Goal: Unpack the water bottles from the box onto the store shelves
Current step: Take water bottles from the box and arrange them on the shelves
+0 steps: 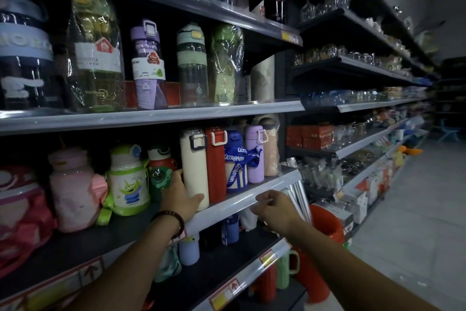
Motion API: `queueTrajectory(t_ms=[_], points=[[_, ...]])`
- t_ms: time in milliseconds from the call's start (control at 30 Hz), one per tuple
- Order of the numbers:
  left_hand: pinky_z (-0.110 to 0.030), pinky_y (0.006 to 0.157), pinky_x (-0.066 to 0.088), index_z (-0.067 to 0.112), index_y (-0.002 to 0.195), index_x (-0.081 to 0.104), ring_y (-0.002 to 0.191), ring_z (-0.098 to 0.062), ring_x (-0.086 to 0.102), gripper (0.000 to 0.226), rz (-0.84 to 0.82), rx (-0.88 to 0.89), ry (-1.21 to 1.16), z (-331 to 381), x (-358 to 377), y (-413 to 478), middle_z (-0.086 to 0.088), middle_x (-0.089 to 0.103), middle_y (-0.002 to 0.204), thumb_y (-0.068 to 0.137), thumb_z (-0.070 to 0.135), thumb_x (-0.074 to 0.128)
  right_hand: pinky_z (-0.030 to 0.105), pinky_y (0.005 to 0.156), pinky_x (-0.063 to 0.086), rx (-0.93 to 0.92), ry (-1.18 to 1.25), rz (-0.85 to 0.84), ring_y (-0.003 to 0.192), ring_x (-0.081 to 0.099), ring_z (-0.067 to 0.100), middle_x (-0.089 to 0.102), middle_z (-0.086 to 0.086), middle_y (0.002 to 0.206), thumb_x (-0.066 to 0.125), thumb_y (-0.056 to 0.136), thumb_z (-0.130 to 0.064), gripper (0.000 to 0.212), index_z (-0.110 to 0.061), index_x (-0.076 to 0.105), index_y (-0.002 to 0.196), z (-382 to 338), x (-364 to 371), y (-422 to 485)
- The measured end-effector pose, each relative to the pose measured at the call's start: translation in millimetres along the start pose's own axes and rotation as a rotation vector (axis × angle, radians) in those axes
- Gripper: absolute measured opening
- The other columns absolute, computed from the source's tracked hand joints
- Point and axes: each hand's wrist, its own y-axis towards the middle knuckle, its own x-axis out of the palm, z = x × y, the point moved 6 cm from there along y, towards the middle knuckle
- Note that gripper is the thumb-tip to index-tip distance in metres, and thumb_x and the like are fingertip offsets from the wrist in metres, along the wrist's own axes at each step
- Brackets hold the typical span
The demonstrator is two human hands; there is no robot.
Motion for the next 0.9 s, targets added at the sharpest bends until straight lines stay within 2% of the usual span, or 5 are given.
queueTrajectory(t_ms=[200, 333, 567, 700, 900], points=[[-0.052, 0.109, 0.047, 0.011, 0.15, 0.036, 0.132, -0.038, 0.051, 0.088, 0.187, 0.02, 0.019, 16.6, -3.3, -32.0, -0.017, 0.052, 0.144, 0.079, 0.02, 0.086, 0.03, 0.061, 0.051, -0.013, 0.001, -0.017, 0.067, 0.069, 0.016, 0.073, 0.004, 0.08, 0.08, 0.087, -0.011, 0.018, -0.014, 0.065, 0.097, 7.4, -14.5, -20.4], [-0.033, 0.092, 0.04, 0.017, 0.125, 0.049, 0.113, -0.028, 0.048, 0.057, 0.321, 0.202, -0.019, 48.0, 19.5, -90.5, -0.009, 0.054, 0.12, 0.078, 0.018, 0.082, 0.027, 0.053, 0.049, 0.053, 0.034, -0.05, 0.072, 0.066, 0.022, 0.07, 0.013, 0.091, 0.076, 0.092, -0.012, 0.024, -0.008, 0.064, 0.113, 27.3, -32.9, -47.8], [-0.037, 0.075, 0.055, 0.017, 0.104, 0.061, 0.079, -0.015, 0.066, 0.03, -0.347, -0.042, -0.36, 40.8, 162.5, -171.3, -0.003, 0.069, 0.092, 0.083, 0.016, 0.082, 0.048, 0.068, 0.059, 0.148, 0.006, 0.011, 0.081, 0.073, 0.036, 0.073, 0.021, 0.098, 0.077, 0.093, -0.014, 0.025, -0.005, 0.067, 0.114, 112.8, -87.9, -105.5], [-0.038, 0.086, 0.054, 0.016, 0.117, 0.059, 0.105, -0.028, 0.067, 0.036, -0.746, -0.183, -0.305, 18.8, 249.9, -243.7, -0.01, 0.068, 0.112, 0.088, 0.028, 0.077, 0.032, 0.059, 0.049, 0.274, -0.001, 0.085, 0.076, 0.066, 0.026, 0.069, 0.014, 0.088, 0.076, 0.093, -0.012, 0.018, -0.007, 0.066, 0.107, 185.7, -127.9, -145.3], [-0.034, 0.084, 0.053, 0.02, 0.12, 0.057, 0.103, -0.022, 0.064, 0.033, -0.999, -0.269, -0.111, -34.2, 331.9, -324.5, -0.002, 0.062, 0.116, 0.094, 0.032, 0.073, 0.03, 0.059, 0.047, 0.54, 0.008, 0.214, 0.068, 0.065, 0.021, 0.071, 0.01, 0.089, 0.078, 0.09, -0.009, 0.022, -0.006, 0.067, 0.11, 297.5, -170.6, -201.9]])
